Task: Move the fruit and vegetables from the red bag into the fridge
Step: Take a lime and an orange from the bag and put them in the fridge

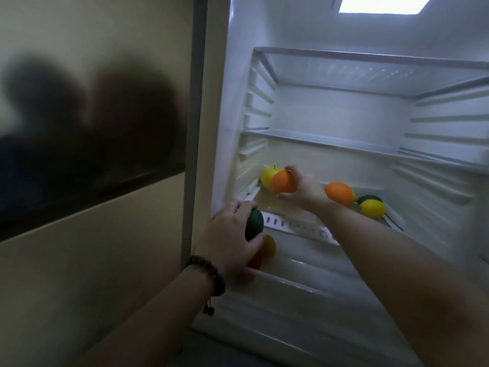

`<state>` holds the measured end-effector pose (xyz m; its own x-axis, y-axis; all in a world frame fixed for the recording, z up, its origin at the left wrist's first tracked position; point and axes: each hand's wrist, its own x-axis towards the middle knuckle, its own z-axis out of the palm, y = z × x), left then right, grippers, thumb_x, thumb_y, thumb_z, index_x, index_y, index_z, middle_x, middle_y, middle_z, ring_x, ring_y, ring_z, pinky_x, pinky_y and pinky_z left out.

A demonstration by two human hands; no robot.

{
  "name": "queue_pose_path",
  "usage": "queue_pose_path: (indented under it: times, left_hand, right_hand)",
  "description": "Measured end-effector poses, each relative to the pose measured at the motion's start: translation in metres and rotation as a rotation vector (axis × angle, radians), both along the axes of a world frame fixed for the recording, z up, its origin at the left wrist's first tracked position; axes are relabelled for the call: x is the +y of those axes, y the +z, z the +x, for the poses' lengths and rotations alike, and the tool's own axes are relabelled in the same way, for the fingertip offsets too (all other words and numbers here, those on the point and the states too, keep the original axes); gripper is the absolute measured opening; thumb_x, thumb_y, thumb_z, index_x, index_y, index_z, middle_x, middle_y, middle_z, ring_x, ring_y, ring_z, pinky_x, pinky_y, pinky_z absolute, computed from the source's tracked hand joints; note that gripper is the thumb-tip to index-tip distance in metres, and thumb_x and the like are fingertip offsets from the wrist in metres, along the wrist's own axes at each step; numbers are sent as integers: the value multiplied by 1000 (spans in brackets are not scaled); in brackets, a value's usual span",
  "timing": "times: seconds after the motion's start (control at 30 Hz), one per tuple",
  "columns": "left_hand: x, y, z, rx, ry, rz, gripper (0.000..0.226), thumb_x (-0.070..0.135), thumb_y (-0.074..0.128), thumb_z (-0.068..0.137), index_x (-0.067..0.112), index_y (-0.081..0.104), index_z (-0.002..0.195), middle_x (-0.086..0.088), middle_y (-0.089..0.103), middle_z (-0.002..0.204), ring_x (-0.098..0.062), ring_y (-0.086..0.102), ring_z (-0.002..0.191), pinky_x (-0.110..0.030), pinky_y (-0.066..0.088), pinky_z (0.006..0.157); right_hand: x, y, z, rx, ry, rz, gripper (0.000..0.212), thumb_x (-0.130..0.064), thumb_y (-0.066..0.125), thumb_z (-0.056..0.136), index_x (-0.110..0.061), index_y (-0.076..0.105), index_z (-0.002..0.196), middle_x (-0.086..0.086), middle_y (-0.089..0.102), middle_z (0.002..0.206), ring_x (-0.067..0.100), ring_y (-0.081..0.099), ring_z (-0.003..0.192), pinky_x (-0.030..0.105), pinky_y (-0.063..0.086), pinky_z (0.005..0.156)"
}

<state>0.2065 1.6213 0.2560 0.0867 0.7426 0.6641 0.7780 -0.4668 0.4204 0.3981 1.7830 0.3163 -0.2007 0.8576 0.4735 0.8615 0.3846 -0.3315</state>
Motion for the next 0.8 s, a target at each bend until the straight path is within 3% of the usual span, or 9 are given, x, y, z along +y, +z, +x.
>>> queue_pose_path:
  times: [0.1, 0.23, 0.43, 0.63, 0.7, 0.8]
  left_hand:
    - [-1, -3, 0, 7, -3, -7, 58, 41, 66, 81, 29, 41, 132, 9, 46, 126, -8, 46, 112, -33, 45, 99]
    - [-2, -4, -1, 6, -5, -5, 59, 42, 65, 81, 31, 40, 133, 11, 44, 127, -8, 45, 113, -34, 45, 99]
    - [0, -5, -1, 8, -6, -15, 59, 44, 63, 81, 32, 39, 133, 13, 43, 126, -5, 44, 113, -32, 45, 99]
    - [-1, -3, -2, -15, -50, -8, 61, 39, 66, 81, 28, 39, 135, 11, 44, 128, -6, 44, 116, -31, 42, 102]
    - [-1, -3, -3, -52, -69, -15, 65, 36, 68, 80, 27, 36, 136, 10, 44, 131, -7, 44, 119, -31, 41, 104]
    - [-2, -2, -4, -109, -78, -28, 64, 35, 71, 77, 24, 38, 131, 7, 46, 129, -10, 45, 118, -33, 42, 103]
  right_hand:
    - [20, -1, -12, 80, 19, -60, 80, -31, 79, 71, -23, 33, 136, 7, 43, 135, 27, 46, 119, 41, 41, 94]
    - [33, -5, -27, 34, 39, -49, 69, -28, 75, 77, -19, 37, 133, 5, 41, 134, 26, 46, 117, 34, 35, 84]
    - [42, -14, -35, 29, -13, -132, 78, -29, 68, 83, -22, 22, 145, 9, 34, 145, 31, 45, 124, 46, 39, 98]
    - [31, -13, -30, -89, 1, -176, 90, -32, 68, 84, -31, 6, 149, 1, -1, 159, 33, 20, 141, 54, 28, 107]
    - [18, -8, -28, -44, 23, -148, 88, -34, 68, 83, -31, 10, 149, 1, 1, 159, 31, 21, 141, 52, 29, 108]
    - [-15, 3, -32, 34, 64, -44, 74, -38, 68, 82, -28, 28, 144, 1, 19, 155, 27, 31, 135, 47, 34, 104]
